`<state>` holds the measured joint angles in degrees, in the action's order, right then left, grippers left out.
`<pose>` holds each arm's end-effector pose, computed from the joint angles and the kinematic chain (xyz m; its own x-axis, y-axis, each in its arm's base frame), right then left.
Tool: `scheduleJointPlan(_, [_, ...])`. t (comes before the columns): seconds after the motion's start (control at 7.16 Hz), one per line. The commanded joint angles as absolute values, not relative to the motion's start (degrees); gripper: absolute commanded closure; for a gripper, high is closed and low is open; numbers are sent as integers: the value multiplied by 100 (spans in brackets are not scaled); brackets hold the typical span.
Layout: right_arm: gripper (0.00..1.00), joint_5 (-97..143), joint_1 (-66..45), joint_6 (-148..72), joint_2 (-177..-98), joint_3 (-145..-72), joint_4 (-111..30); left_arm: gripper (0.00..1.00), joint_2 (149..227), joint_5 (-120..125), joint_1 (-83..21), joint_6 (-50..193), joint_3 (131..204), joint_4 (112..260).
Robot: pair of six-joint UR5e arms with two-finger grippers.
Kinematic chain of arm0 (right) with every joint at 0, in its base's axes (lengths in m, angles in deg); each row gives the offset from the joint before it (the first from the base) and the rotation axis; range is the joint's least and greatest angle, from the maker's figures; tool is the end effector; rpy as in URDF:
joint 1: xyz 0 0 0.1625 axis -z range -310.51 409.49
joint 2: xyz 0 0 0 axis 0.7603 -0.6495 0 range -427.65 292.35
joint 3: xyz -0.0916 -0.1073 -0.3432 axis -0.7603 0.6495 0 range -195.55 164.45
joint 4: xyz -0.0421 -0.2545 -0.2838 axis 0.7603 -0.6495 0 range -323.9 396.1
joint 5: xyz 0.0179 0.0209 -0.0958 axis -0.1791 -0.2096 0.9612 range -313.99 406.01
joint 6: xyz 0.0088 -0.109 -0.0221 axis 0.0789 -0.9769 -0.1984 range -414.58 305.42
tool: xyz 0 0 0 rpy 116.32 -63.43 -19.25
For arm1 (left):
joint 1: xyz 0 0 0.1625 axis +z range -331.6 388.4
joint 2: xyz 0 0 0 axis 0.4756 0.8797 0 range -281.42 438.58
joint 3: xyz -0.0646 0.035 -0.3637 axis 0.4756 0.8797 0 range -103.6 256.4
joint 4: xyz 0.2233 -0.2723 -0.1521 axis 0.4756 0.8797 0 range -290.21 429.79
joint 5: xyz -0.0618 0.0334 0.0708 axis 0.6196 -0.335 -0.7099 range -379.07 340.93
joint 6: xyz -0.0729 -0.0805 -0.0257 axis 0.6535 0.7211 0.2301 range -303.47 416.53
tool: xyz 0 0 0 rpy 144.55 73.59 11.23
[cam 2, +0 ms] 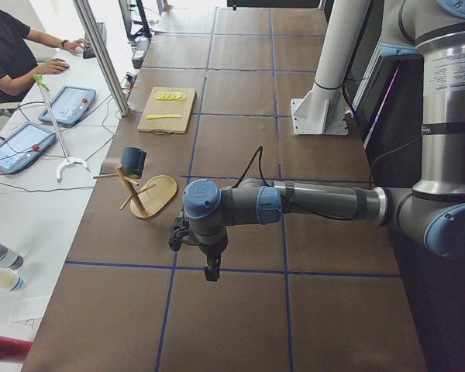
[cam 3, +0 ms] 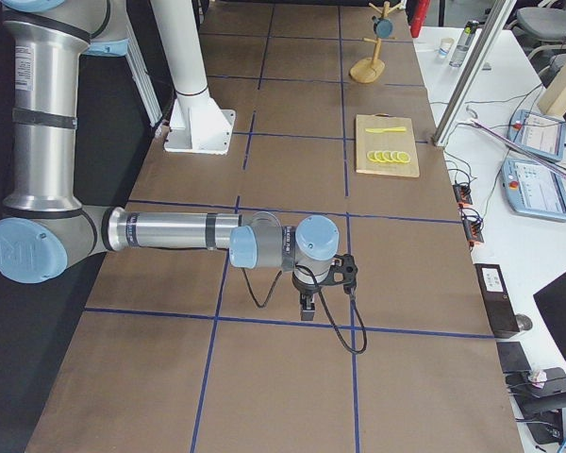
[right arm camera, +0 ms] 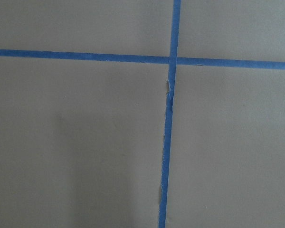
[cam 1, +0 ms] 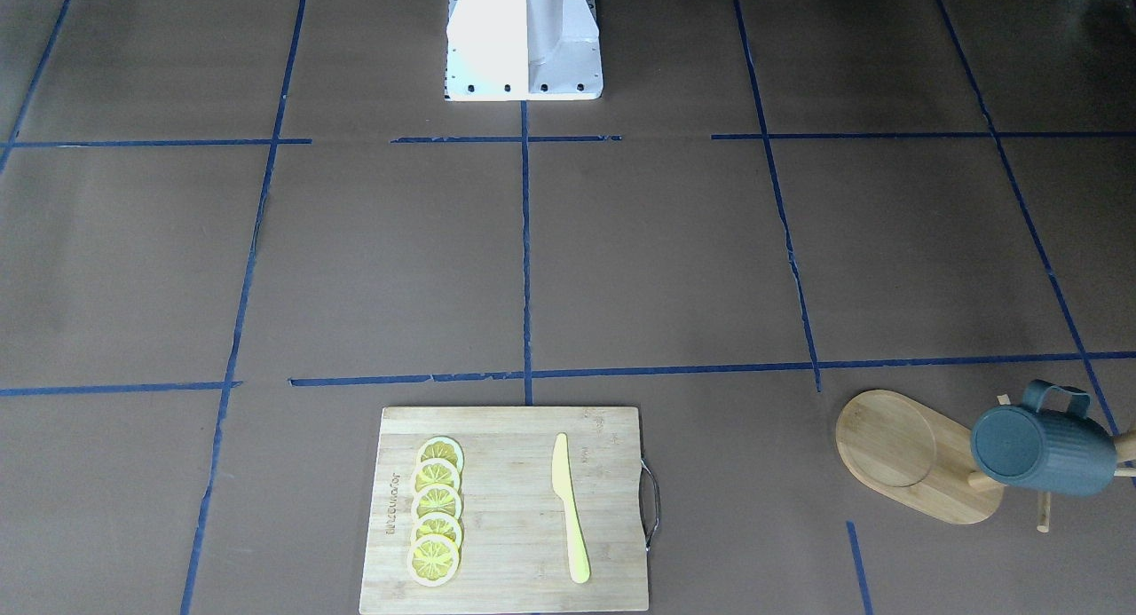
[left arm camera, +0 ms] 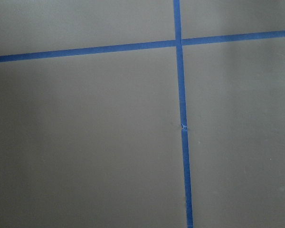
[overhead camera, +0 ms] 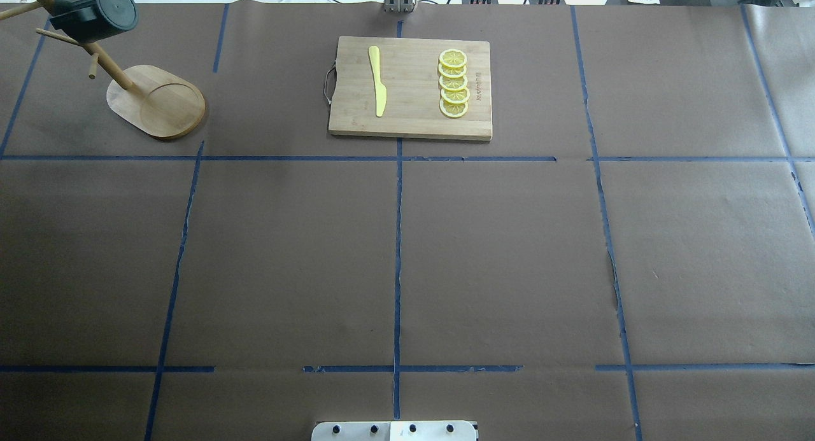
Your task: Hang cup on storage rack
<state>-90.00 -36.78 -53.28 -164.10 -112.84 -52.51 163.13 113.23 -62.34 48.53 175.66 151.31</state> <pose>0.0257 -0.4231 0.5994 0.6926 -0.0503 0.7196 0.0491 0.9985 0.0226 -0.0635 -0.4155 0.5984 0.7334 0.0750 -0.6756 -0.0902 0.9958 0.0127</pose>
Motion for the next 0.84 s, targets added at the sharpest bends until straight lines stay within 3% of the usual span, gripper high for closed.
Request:
scheduleJointPlan(0.0, [0, -8620, -3682, -5362, -16415, -11293, -5284, 0, 16321, 11338, -6230, 4845, 17537, 15127])
scheduleJointPlan(0.7, [0, -8934, -3699, -5388, -16538, -11302, -5311, 0, 16374, 11795, -6222, 4924, 17449, 15153])
